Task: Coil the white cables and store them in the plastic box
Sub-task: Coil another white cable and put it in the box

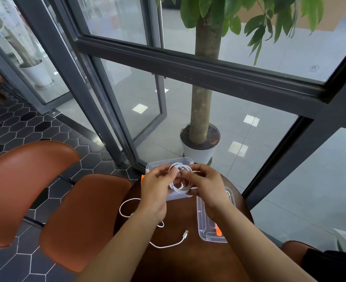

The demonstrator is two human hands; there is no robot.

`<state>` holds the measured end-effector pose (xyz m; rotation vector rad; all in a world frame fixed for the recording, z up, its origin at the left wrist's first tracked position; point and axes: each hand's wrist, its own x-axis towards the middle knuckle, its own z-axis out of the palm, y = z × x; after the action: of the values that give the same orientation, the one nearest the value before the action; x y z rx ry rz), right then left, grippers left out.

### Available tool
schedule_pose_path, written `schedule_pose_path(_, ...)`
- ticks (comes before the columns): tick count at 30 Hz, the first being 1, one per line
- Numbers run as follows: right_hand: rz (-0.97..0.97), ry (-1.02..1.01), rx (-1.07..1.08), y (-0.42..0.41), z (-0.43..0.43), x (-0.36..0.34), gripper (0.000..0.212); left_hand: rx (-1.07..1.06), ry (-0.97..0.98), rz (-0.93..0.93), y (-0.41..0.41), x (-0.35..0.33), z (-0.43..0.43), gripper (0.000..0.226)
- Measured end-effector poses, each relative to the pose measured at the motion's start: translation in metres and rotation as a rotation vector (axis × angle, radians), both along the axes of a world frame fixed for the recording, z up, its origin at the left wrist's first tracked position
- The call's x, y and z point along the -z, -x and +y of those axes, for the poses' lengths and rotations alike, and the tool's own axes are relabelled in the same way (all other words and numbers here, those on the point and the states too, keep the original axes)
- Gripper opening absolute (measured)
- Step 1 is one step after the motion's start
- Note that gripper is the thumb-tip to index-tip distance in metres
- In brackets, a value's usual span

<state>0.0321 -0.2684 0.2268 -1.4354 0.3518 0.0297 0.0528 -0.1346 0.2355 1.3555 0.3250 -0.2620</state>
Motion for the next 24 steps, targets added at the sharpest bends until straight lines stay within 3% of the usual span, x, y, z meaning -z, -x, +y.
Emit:
schedule_pose_path(2, 0.012, -0.010, 0.002, 0.001, -0.001, 0.002, 0.011, 0.032, 0.258, 0.135, -0.001, -0.002, 0.003, 0.022)
schedule_pose_path(4, 0.008, 0.016, -0.002, 0.002, -0.002, 0.005, 0.011, 0.027, 0.354, 0.182, -0.002, -0.003, 0.007, 0.023)
schedule_pose_path(15, -0.002, 0.255, -0.060, 0.002, -0.007, 0.018, 0.012, -0.097, 0.301, 0.175, 0.005, 0.012, 0.007, 0.020)
schedule_pose_path(24, 0.087, 0.252, -0.123, 0.000, -0.012, 0.032, 0.018, -0.036, 0.278, 0.195, 0.004, 0.025, 0.015, 0.017)
